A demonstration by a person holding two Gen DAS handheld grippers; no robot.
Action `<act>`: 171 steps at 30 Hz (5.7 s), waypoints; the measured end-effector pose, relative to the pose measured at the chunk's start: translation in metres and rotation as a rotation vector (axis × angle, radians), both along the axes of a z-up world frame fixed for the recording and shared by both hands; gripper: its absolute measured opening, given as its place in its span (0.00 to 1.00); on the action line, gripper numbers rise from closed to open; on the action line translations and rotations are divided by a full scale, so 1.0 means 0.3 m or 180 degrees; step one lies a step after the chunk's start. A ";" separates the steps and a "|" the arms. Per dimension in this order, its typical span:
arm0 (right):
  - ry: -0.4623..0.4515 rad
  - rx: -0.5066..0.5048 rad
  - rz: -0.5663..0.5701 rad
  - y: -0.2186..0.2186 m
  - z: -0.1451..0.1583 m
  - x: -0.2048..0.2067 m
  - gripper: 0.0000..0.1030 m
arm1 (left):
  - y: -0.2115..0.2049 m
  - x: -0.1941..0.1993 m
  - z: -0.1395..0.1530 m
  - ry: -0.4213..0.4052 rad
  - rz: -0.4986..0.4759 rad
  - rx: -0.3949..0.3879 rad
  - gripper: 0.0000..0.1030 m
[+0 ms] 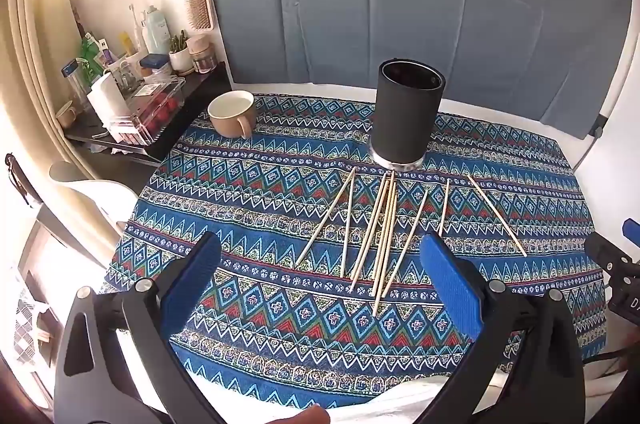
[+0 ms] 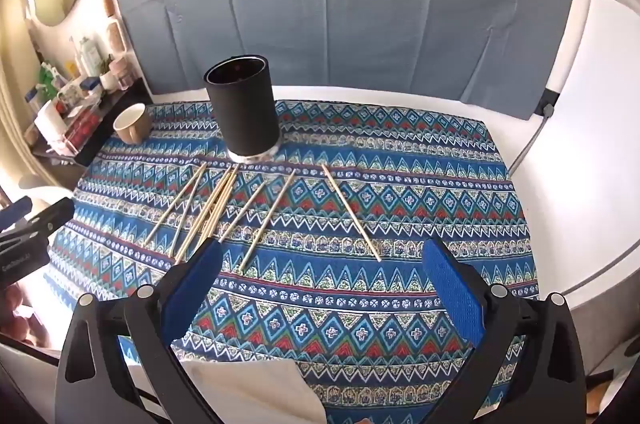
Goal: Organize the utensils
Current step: 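Move both open tools toward the scattered wooden sticks, then close the left tool on one wooden stick while the right tool grasps another, then lift the held sticks upright with both tools and carry them above the black holder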
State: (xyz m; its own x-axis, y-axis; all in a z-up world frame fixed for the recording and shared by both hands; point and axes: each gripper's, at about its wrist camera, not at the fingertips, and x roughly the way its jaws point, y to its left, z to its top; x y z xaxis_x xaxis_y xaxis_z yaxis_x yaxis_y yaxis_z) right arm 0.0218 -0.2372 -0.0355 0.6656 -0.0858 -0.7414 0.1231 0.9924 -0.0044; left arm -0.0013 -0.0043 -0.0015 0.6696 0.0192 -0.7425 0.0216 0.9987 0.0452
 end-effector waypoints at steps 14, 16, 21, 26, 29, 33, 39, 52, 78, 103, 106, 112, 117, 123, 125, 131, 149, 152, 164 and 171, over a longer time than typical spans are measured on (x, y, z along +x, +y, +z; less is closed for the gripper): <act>0.0007 -0.0058 -0.0010 -0.001 -0.001 -0.002 0.93 | -0.001 0.004 0.000 0.0012 -0.0005 -0.0035 0.95; 0.0016 -0.0055 -0.0001 0.000 -0.001 0.000 0.93 | -0.003 0.003 0.002 0.0004 -0.0013 -0.0020 0.95; 0.0022 -0.0063 0.0006 0.003 0.000 0.002 0.93 | -0.002 0.004 0.002 0.0010 -0.0032 -0.0021 0.95; 0.0036 -0.0105 0.0012 0.008 -0.003 0.002 0.93 | 0.005 0.013 -0.002 0.0052 -0.0019 -0.0072 0.95; 0.0039 -0.0108 0.0018 0.008 -0.004 0.003 0.93 | 0.010 0.017 -0.007 0.0073 0.0001 -0.0084 0.95; 0.0057 -0.0138 0.0026 0.009 -0.005 0.008 0.93 | 0.011 0.019 -0.015 0.0112 0.0015 -0.0104 0.95; 0.0117 -0.0169 0.0033 0.010 -0.013 0.019 0.93 | 0.015 0.031 -0.027 0.0174 0.0024 -0.0129 0.95; 0.0257 -0.0160 0.0064 0.016 -0.042 0.061 0.93 | 0.009 0.066 -0.062 0.0347 0.0032 -0.0092 0.95; 0.0610 -0.0233 0.0214 -0.067 -0.147 0.262 0.93 | 0.078 0.281 -0.222 0.0944 -0.0073 -0.0217 0.95; 0.1198 -0.0648 0.0515 -0.204 -0.520 0.565 0.93 | 0.113 0.567 -0.609 0.1561 -0.0506 0.0306 0.95; 0.1270 -0.0608 0.0575 -0.205 -0.547 0.595 0.93 | 0.101 0.596 -0.639 0.1643 -0.0572 0.0296 0.95; 0.1429 -0.0499 0.0693 -0.213 -0.602 0.641 0.93 | 0.082 0.670 -0.689 0.1787 -0.0629 0.0281 0.95; 0.1599 -0.0213 0.0697 -0.254 -0.649 0.677 0.93 | 0.079 0.738 -0.718 0.1928 -0.0711 0.0167 0.96; 0.1638 -0.0010 0.0675 -0.280 -0.674 0.688 0.94 | 0.081 0.827 -0.726 0.2041 -0.0728 0.0199 0.96; 0.1672 -0.0011 0.0676 -0.277 -0.678 0.686 0.94 | 0.077 0.854 -0.734 0.2070 -0.0729 0.0202 0.97; 0.1793 -0.0009 0.0672 -0.283 -0.687 0.708 0.94 | 0.061 0.880 -0.745 0.2179 -0.0704 0.0208 0.96; 0.1687 0.0007 0.0745 -0.304 -0.596 0.656 0.04 | 0.147 0.843 -0.701 0.2102 -0.0919 0.0137 0.04; 0.1669 0.0154 0.0661 -0.363 -0.590 0.634 0.04 | 0.178 0.822 -0.701 0.2120 -0.0867 0.0096 0.04; 0.1222 0.0916 0.0651 -0.449 -0.410 0.491 0.05 | 0.292 0.711 -0.458 0.1631 -0.0724 -0.0523 0.04; 0.0722 0.1435 0.0970 -0.355 -0.227 0.499 0.05 | 0.207 0.705 -0.205 0.1090 -0.0853 -0.0625 0.04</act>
State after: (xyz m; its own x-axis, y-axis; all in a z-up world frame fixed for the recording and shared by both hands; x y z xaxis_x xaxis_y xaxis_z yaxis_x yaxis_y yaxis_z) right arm 0.1716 -0.3438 -0.1036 0.4314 0.4412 -0.7869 -0.1228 0.8928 0.4333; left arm 0.2103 0.0578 -0.0631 0.3480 -0.2834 -0.8936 0.2603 0.9449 -0.1983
